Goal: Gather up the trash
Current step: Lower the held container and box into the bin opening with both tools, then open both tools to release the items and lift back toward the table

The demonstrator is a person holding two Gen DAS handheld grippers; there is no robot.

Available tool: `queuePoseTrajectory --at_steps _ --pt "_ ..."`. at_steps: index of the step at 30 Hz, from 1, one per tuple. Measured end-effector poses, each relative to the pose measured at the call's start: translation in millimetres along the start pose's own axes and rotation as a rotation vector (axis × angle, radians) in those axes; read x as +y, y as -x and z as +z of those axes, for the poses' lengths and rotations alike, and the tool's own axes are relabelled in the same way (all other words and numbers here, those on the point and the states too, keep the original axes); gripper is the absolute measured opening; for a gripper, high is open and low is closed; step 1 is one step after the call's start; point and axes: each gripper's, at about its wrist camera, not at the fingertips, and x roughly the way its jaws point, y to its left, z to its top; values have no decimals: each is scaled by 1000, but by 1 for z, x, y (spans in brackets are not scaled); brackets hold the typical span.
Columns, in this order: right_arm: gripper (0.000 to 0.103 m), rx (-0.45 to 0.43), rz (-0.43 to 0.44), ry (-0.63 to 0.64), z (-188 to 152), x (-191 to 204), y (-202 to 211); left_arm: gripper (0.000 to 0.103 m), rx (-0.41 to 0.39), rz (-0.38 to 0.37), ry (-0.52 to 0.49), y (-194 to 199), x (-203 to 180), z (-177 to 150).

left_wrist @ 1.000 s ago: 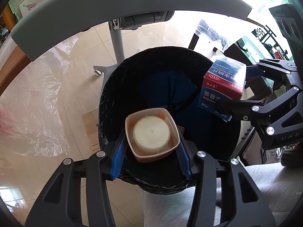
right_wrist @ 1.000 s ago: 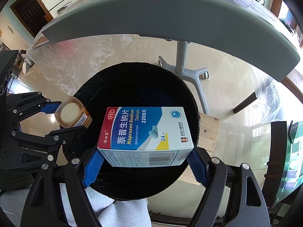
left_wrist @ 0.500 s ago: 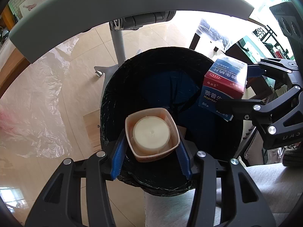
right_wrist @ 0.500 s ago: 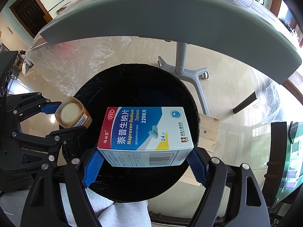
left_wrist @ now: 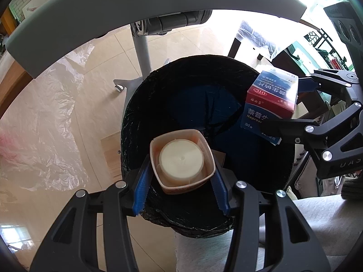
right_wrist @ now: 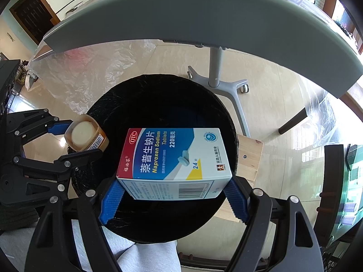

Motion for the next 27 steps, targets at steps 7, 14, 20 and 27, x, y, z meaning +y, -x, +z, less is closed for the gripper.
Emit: queuePoseTrajectory --at_steps 7,14,20,27 --pt "78 10 -2 -2 0 -2 -3 50 10 3 -13 -7 1 0" --pt "78 39 -11 3 0 -6 -15 50 23 3 -26 -16 1 2" --pt "78 61 -16 2 -2 -6 -24 50 40 8 -35 -24 -2 3" --pt "84 89 25 -38 -3 -10 -27 59 40 -19 -28 -27 -2 3"
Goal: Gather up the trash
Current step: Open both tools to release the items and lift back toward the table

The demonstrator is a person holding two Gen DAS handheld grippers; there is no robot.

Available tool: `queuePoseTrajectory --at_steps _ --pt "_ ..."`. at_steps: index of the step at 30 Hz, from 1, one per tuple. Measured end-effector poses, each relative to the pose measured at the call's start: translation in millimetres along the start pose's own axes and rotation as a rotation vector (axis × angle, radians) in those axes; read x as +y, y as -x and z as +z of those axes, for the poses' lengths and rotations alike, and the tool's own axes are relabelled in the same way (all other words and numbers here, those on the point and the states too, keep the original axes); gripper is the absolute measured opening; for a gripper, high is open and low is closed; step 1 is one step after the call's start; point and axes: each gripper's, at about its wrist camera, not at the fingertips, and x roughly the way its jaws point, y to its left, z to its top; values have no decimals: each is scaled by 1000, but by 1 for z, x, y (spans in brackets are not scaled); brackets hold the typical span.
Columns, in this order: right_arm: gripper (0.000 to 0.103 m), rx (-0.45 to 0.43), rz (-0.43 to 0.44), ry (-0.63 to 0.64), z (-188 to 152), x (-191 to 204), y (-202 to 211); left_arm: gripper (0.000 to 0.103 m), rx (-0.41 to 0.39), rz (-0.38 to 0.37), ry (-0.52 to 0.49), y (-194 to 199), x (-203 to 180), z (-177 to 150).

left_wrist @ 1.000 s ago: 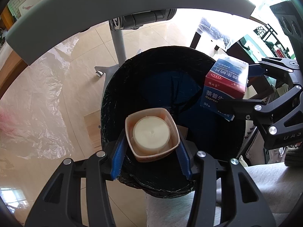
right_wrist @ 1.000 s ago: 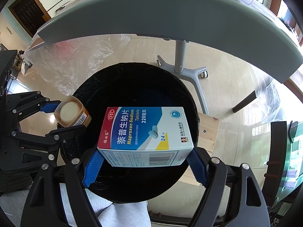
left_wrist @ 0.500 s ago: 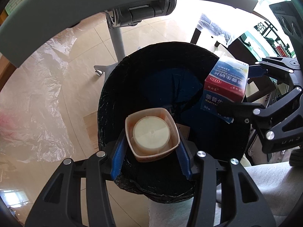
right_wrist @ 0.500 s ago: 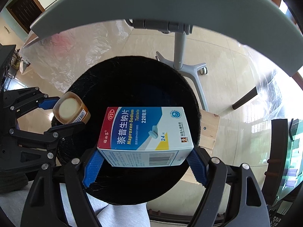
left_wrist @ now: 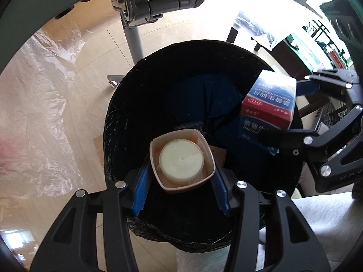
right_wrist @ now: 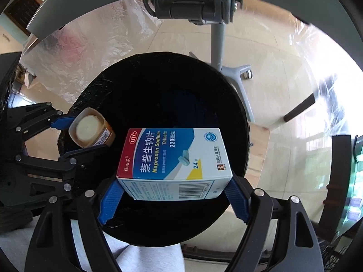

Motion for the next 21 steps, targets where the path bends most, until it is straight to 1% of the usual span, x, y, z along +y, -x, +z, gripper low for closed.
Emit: queuePoseTrajectory --at_steps 1,2,3,7,10,11,12,13,14,15,16,17,19,20,21 --pt "86 1 -1 -10 -1 -2 1 71 -12 10 8 2 1 0" --pt "88 -3 -5 -22 -1 -4 3 74 -29 14 15 6 2 1" --pt "88 -7 -6 -29 -2 -5 4 77 -42 12 21 10 3 1" --pt "88 -44 11 -63 -8 -13 26 77 -66 29 22 26 4 2" --pt "88 -128 24 -64 -14 -19 60 77 -132 26 22 55 3 0" --pt "88 -183 24 -53 -16 -20 81 77 -158 19 22 66 4 0" --pt "88 -222 24 -47 -17 -21 95 77 -210 4 20 85 4 2" --pt "88 -274 22 -37 -18 -21 113 77 -240 -1 21 97 5 4" --pt "92 -323 10 -31 -16 -22 130 80 -277 -8 26 110 7 8" --pt "96 -355 -3 -30 -14 -23 140 90 -328 -14 36 126 10 14" --pt "97 -404 -25 -32 -10 -25 154 96 -375 -10 48 139 15 20" --pt "99 -447 -46 -36 -3 -26 166 98 -431 8 66 153 22 30" --pt "99 -499 -81 -14 10 -27 178 99 -468 40 92 164 34 49" --pt "99 -525 -113 9 19 -28 183 99 -484 49 116 168 44 63" --pt "99 -549 -173 51 32 -26 186 99 -494 40 136 170 52 73"
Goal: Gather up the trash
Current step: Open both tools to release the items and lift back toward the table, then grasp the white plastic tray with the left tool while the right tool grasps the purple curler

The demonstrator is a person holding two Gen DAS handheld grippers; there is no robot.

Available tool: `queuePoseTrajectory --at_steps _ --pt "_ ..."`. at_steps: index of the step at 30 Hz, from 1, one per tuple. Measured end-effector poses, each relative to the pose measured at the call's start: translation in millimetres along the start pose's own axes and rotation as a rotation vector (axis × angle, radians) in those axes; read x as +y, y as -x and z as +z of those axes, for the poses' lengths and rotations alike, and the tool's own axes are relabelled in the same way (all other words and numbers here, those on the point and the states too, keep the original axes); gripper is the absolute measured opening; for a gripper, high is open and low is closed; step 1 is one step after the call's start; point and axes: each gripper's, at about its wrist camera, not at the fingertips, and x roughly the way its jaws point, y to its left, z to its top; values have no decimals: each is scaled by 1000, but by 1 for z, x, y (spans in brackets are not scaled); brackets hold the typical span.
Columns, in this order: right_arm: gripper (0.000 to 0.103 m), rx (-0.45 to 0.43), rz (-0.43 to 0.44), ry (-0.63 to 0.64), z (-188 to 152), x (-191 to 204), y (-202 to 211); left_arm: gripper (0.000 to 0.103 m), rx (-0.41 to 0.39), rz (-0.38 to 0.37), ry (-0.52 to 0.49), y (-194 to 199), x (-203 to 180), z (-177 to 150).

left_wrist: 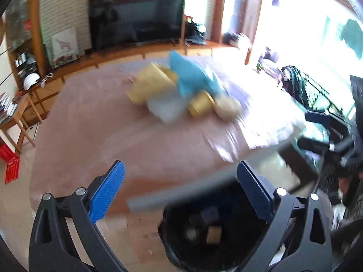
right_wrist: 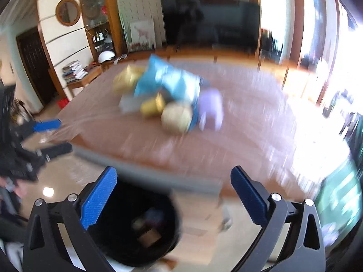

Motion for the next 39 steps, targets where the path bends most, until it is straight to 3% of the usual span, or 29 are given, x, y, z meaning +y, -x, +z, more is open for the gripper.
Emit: queuePoseTrajectory --at_steps 4,6,8,11,14,18,21,28,30,33,36,39 --pt "99 -42 -150 273 37 19 -30 99 17 -28 85 -25 31 48" --pt "99 -42 -157 375 53 22 -46 99 23 -24 99 -35 41 69" --pt "99 -13 -146 387 69 16 -62 99 39 -38 101 -45 46 81" --pt "99 39 -103 259 81 -3 -76 99 123 -81 70 -67 43 88" --pt "96 88 -88 62 81 -38 -89 99 123 -46 5 -77 30 77" --pt "84 147 -35 -167 76 -77 -111 80 147 -36 -32 -97 24 66" --pt "84 156 -35 -192 73 -82 -120 80 137 -71 23 -105 30 67" --pt "84 180 25 -214 70 -77 -138 80 158 -120 -92 -135 33 76" --pt "84 188 55 -260 70 -78 -143 80 210 -194 -64 -142 41 78" --pt "84 197 86 -311 72 -80 -149 80 219 -291 -22 -145 53 84" --pt "83 217 90 -335 74 -81 -155 79 255 -282 -71 -150 52 85" --pt "74 219 83 -321 75 -80 -157 61 280 -220 -181 -148 42 83"
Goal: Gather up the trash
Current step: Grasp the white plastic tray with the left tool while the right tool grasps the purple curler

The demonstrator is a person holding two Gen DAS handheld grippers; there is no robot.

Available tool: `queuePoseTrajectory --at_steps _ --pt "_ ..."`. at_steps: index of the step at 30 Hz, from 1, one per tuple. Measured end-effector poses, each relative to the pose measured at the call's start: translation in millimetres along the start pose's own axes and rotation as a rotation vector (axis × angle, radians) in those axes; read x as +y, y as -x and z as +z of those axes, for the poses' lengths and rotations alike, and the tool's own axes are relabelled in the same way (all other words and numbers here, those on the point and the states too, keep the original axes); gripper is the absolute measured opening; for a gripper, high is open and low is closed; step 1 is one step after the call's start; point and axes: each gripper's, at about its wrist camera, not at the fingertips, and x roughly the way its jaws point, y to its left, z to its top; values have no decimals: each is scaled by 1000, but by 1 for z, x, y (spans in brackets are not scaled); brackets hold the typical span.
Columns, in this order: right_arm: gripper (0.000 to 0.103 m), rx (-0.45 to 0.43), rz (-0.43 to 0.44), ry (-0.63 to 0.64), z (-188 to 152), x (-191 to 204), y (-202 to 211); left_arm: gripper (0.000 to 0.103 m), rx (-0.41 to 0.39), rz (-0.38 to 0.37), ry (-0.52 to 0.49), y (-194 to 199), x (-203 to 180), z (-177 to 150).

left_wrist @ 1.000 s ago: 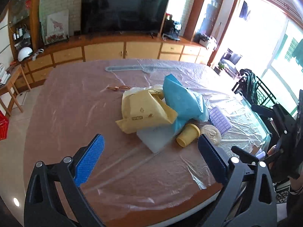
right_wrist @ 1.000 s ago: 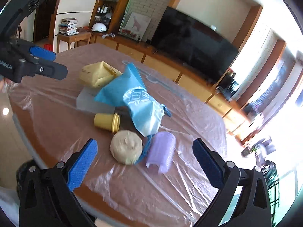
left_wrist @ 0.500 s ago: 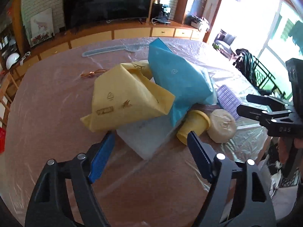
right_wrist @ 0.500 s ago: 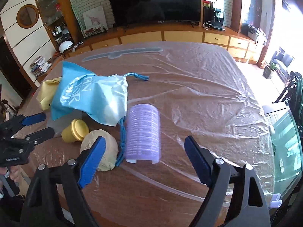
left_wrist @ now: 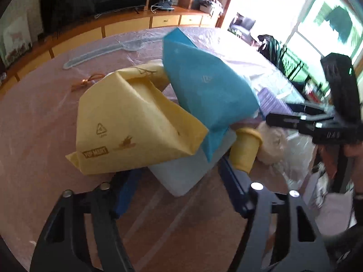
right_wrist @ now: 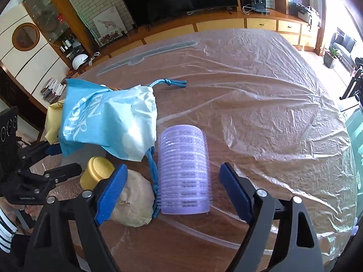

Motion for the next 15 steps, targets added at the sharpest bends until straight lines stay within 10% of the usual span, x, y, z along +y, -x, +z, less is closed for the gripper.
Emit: queuePoseTrajectory --at_steps 4,9,12,15 --pt "45 -9 9 10 4 -1 1 31 13 22 -51 6 -12 -7" --pt "43 1 -19 57 1 2 5 30 -6 3 -107 18 -23 -17" --pt "45 2 -45 75 -1 5 4 71 -35 100 -109 17 -20 -11" --pt "56 1 -42 71 -3 7 5 74 -74 54 -110 20 -15 1"
